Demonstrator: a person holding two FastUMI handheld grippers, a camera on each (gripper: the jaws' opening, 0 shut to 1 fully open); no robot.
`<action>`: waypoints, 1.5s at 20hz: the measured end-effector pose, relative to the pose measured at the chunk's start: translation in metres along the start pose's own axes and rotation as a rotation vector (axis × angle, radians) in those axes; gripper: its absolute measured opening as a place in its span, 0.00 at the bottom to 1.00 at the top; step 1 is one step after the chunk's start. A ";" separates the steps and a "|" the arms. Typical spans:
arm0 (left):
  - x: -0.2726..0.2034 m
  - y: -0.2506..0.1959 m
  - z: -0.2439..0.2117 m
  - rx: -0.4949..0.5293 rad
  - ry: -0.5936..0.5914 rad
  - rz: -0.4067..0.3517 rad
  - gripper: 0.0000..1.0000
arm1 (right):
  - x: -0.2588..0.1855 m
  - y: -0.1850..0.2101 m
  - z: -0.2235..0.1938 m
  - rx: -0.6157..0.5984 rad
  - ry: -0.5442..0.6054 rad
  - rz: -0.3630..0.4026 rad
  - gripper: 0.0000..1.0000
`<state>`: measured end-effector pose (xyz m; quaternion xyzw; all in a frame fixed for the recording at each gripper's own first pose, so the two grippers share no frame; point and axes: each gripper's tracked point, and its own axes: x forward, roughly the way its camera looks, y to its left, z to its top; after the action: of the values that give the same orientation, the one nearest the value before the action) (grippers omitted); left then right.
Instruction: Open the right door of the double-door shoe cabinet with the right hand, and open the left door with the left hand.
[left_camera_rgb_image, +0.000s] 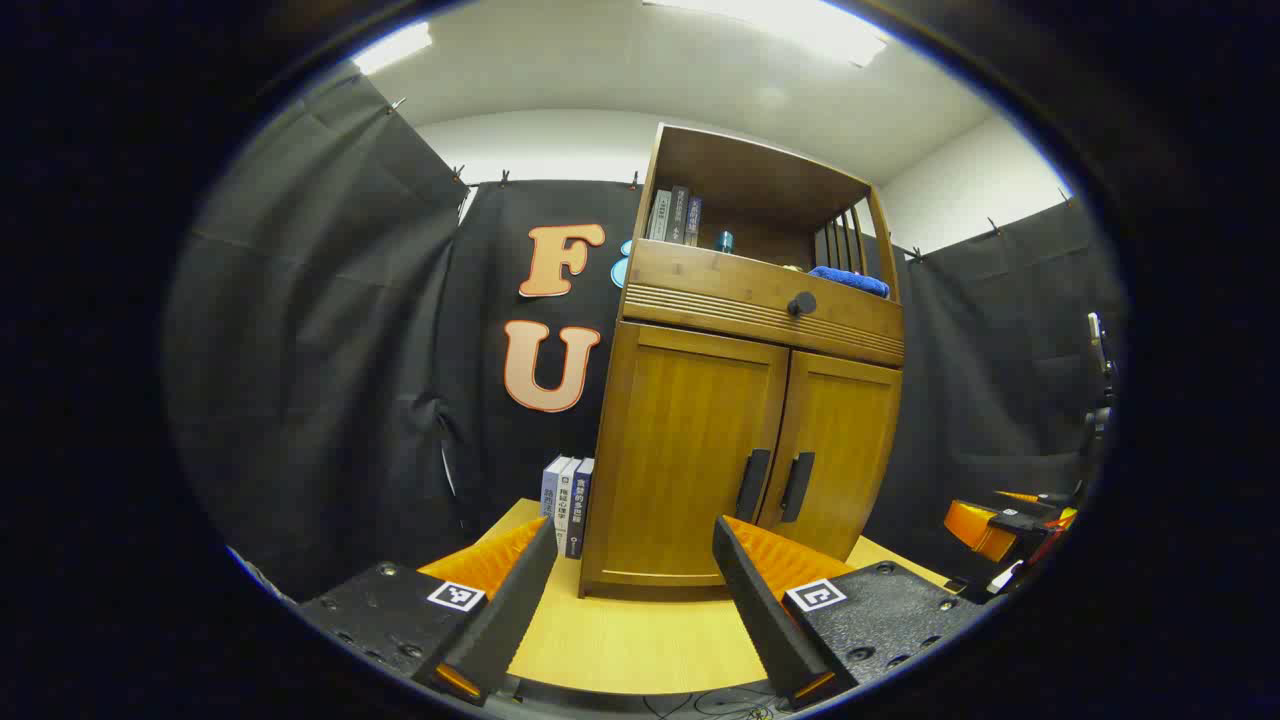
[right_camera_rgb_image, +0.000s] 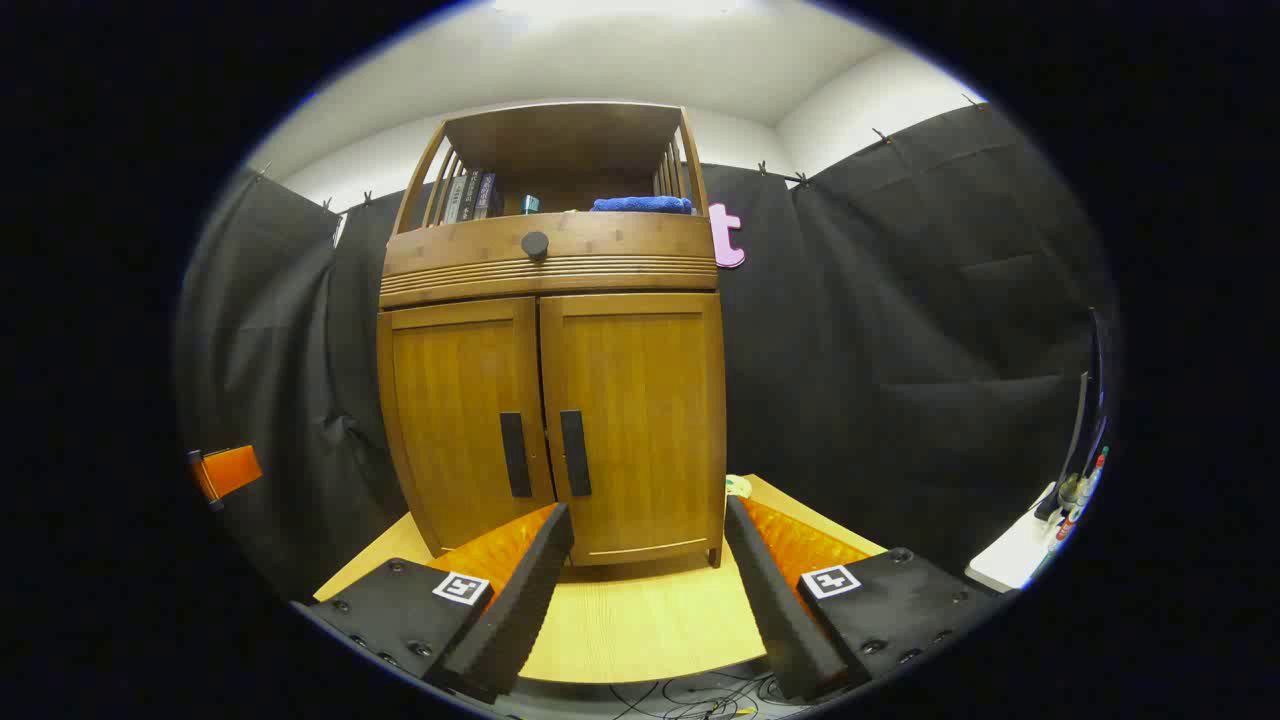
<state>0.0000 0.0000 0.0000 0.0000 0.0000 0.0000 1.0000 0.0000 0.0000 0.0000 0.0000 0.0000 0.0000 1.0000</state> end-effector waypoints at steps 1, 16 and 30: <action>-0.002 0.000 0.001 -0.002 -0.002 0.000 0.92 | -0.001 0.000 0.001 0.000 -0.002 0.003 0.94; -0.007 0.009 0.007 0.033 -0.017 0.029 0.94 | 0.003 -0.002 0.000 -0.011 -0.015 -0.020 0.98; -0.011 0.014 0.011 0.046 -0.019 0.073 0.94 | 0.082 0.029 -0.012 -0.017 -0.004 0.085 0.94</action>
<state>-0.0105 0.0142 0.0105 0.0229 -0.0097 0.0367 0.9990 0.0824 0.0289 -0.0125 -0.0087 -0.0018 0.0424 0.9991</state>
